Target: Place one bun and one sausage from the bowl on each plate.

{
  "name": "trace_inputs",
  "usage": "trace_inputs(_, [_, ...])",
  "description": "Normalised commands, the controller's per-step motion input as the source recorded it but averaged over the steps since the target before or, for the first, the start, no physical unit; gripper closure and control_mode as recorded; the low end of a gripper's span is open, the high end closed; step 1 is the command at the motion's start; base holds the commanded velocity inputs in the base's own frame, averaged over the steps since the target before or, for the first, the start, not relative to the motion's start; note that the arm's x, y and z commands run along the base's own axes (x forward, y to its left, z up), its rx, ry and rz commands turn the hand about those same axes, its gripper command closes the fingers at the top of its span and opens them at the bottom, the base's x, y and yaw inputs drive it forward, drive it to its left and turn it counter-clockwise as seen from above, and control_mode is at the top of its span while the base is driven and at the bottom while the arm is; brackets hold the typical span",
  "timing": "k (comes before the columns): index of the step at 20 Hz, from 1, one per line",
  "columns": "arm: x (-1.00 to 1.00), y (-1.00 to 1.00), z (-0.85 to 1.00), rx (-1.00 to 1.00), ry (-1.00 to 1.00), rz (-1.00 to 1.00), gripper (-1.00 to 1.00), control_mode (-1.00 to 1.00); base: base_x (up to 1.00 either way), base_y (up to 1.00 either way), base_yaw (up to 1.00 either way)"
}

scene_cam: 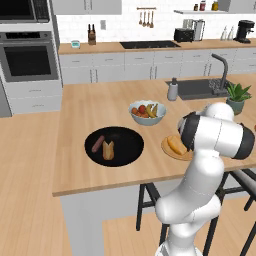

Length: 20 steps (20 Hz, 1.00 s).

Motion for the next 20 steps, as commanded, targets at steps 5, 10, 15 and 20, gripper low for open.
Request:
trace_inputs(5, [0.2,0.05,-0.09,0.0,0.0,0.0,1.0,-1.0,0.0,0.0,0.0])
trace_inputs(10, [0.2,0.05,-0.2,0.0,0.0,0.0,1.0,-1.0,0.0,0.0,0.0])
trace_inputs(15, [0.11,0.06,-0.23,0.0,0.0,0.0,1.0,-1.0,0.0,0.0,0.0])
trace_inputs(20, [0.08,0.02,-0.14,0.0,0.0,0.0,-1.0,-1.0,0.0,0.0,0.0])
